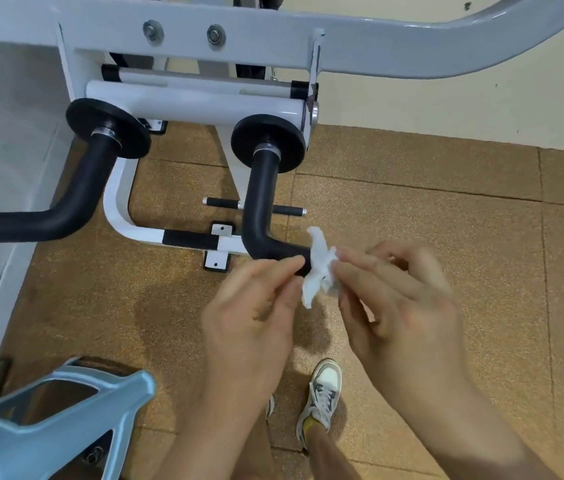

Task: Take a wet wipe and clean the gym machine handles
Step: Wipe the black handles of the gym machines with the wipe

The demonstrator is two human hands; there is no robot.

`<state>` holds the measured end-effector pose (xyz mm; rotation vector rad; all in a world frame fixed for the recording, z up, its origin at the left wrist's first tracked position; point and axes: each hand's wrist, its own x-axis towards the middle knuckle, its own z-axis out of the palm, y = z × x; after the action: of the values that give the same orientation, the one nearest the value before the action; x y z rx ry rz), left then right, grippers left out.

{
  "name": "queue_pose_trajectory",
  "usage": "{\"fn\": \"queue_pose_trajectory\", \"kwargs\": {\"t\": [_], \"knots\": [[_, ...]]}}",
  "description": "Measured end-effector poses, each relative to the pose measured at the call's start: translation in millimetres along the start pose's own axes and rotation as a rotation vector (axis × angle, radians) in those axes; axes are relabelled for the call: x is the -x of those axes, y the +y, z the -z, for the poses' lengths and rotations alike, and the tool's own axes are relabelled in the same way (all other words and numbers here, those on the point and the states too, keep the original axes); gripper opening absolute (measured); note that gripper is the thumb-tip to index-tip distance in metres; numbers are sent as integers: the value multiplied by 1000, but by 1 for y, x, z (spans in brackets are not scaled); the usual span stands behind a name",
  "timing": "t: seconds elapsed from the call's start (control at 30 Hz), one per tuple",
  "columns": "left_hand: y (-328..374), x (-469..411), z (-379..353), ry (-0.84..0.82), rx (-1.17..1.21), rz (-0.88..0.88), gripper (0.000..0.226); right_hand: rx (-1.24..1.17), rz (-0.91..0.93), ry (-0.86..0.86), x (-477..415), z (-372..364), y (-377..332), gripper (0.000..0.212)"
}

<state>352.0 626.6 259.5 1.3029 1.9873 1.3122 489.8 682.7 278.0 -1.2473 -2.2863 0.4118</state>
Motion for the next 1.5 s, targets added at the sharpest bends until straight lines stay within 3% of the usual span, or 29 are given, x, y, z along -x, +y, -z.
{"fn": "queue_pose_trajectory", "kwargs": {"t": [0.27,0.33,0.47,0.6,0.77,0.9,1.1,1.23,1.37,1.5], "knots": [[-4,0,26,-32,113,318,41,65,1,-28,-22,-27,-22,16],[-3,-3,29,-73,111,287,43,68,14,-33,-20,-19,-19,11],[-3,-10,28,-127,99,249,37,-22,-8,-28,-31,-24,-32,16],[-11,-20,34,-71,90,299,35,-62,-15,-122,-46,-40,-45,6],[-5,-18,33,-92,168,372,21,-116,-24,-228,-46,-25,-34,27],[-10,-20,31,-14,301,477,18,-130,4,-309,-66,-33,-37,13],[-11,-26,34,-2,284,500,23,-32,-75,-281,-69,-36,-41,2],[-5,-30,34,33,267,443,35,-10,-215,-210,-87,-59,-53,10],[0,-36,33,2,226,390,23,14,-212,-143,-72,-56,-56,16],[-6,-41,28,-5,118,333,23,-44,-237,-204,-76,-53,-50,15]]}}
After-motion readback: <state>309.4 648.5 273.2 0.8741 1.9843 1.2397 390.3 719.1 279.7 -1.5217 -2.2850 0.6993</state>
